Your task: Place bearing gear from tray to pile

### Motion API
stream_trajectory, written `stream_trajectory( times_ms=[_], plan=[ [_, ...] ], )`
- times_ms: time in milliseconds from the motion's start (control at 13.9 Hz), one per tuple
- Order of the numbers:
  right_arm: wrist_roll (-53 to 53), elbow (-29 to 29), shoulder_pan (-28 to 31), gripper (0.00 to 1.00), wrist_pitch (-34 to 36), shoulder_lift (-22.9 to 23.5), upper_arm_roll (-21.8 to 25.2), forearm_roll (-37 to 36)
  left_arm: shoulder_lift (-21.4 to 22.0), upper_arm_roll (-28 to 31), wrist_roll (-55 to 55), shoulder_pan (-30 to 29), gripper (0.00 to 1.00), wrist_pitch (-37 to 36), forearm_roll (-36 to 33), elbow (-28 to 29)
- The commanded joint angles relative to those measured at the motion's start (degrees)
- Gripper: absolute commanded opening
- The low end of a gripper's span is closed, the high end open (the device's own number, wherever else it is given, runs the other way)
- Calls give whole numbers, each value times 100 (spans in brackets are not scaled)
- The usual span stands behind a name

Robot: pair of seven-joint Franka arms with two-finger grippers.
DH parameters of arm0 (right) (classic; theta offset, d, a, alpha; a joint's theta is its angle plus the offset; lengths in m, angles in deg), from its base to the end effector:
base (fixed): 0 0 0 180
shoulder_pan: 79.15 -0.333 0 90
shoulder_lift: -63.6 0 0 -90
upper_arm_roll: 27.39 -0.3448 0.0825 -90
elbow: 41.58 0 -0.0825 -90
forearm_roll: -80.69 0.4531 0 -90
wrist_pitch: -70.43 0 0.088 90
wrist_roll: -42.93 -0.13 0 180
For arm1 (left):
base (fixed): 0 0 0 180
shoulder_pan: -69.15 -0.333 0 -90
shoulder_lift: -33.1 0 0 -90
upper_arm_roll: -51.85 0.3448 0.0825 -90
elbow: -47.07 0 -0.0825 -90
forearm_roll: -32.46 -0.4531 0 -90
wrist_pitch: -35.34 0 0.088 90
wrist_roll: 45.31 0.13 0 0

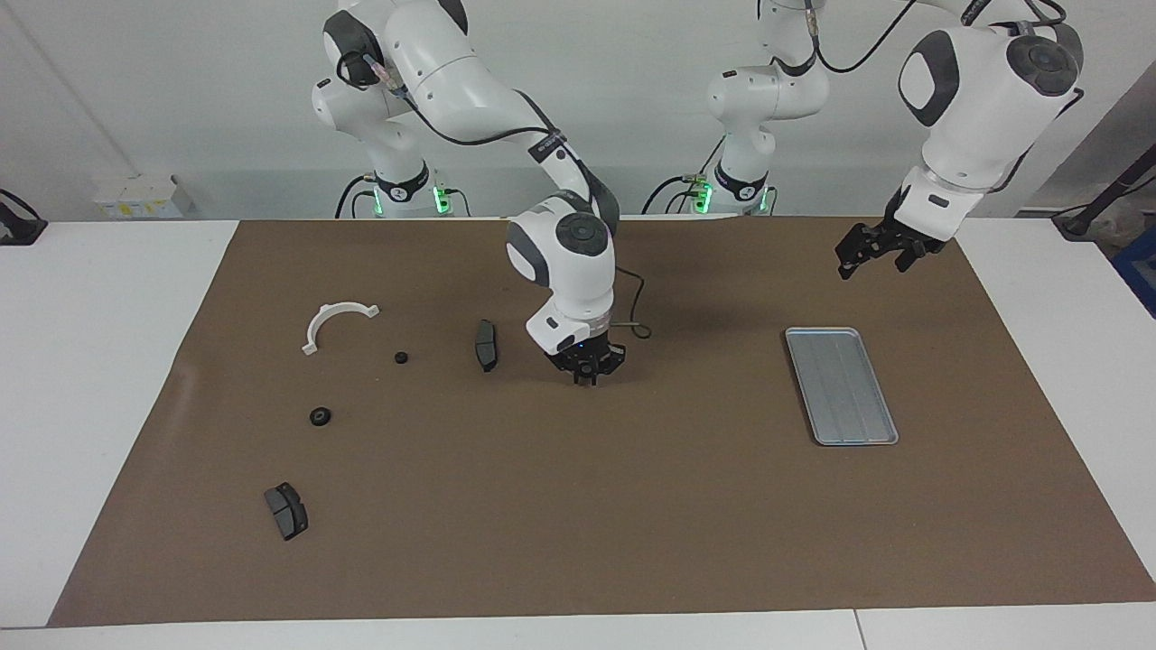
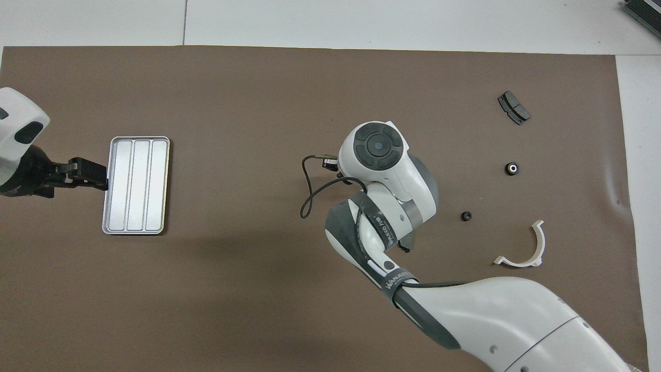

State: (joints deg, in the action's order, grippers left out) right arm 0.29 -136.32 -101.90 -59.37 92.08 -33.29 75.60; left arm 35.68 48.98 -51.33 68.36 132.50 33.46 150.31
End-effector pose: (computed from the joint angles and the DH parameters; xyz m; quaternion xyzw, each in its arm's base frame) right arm 0.6757 0.3558 0.3001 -0.9929 0.1029 -0.0547 0.0249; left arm 0.6069 -0.0245 0.5433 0.9989 0.0358 -0.0310 0.0053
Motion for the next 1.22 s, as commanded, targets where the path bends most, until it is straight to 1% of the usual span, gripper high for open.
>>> stream_trajectory(
  times_ms=[0,432,504,720,793,865,937,1009,1081,1153],
  plan=[
    [543,-63,611,0,33,-106,-70,-54,164,-21,-22,-27,100,119,-109,170],
    [2214,-45,1974,0,-133,61,-70,25,164,-21,-22,-27,100,110,-109,170],
    [2320,-54,2098,0,-265,114,-78,42,164,-21,-22,-27,100,119,-109,170],
    [2531,-54,2274,0,-327,254,-78,34,164,-21,-22,-27,100,110,-109,170],
    [2636,-54,2379,2,-327,272,-78,34,164,-21,-22,-27,100,110,-109,170],
    [2724,-54,2433,27,-397,290,-70,42,164,-21,-22,-27,100,119,-109,170],
    [2812,-71,2450,69,-537,299,-70,42,164,-21,-22,-27,100,110,-109,170],
    [2831,-71,2485,97,-547,299,-70,42,164,-21,-22,-27,100,119,-109,170],
    [2831,-63,2477,100,-556,290,-70,42,164,-21,-22,-27,100,110,-109,170],
    [2813,-45,2468,100,-556,272,-70,42,164,-21,-22,-27,100,110,-109,170]
  ],
)
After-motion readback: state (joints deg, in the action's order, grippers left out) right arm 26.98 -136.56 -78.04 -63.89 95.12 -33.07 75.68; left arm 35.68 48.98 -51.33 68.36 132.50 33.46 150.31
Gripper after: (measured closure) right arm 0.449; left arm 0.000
